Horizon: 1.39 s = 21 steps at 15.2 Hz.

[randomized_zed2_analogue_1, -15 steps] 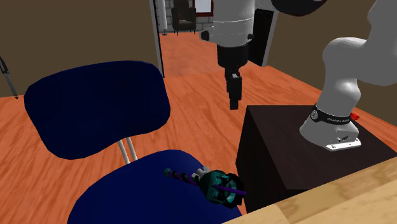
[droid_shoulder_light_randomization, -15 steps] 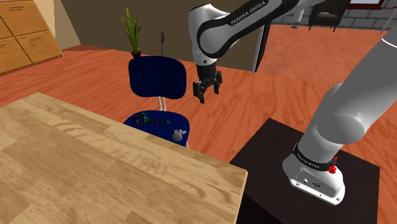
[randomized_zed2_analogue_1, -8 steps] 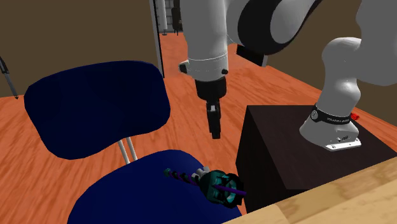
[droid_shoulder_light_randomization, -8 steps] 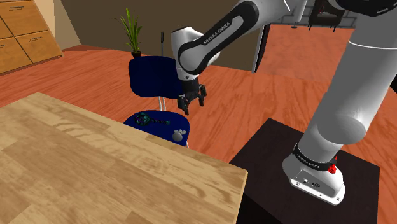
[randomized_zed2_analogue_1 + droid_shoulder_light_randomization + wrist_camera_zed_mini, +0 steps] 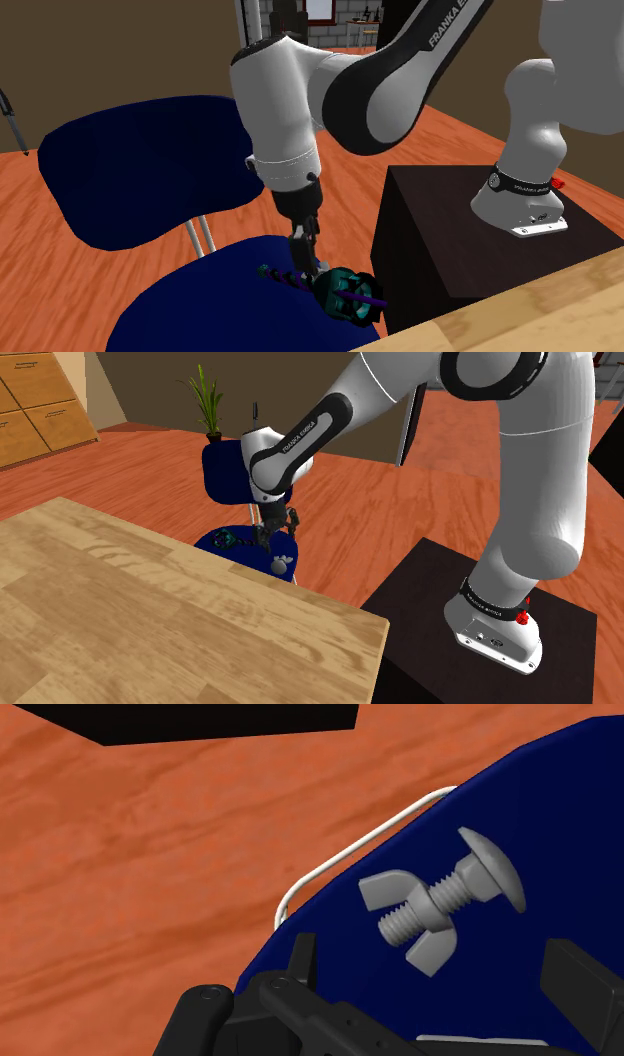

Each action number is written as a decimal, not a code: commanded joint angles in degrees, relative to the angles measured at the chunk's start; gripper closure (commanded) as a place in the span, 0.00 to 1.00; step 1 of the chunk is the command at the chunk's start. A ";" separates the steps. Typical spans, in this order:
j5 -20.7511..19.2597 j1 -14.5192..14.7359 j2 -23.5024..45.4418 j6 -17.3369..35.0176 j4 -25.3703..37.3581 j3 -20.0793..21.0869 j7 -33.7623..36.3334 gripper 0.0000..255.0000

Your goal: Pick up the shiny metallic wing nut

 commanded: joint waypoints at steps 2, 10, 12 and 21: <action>-0.16 0.47 3.13 1.42 1.54 -0.04 0.32 0.00; -0.76 0.81 6.15 4.66 1.27 -0.44 0.40 0.00; -0.76 0.80 6.13 4.71 1.20 -0.44 0.38 1.00; -0.65 0.75 5.59 4.10 1.29 -0.37 0.38 1.00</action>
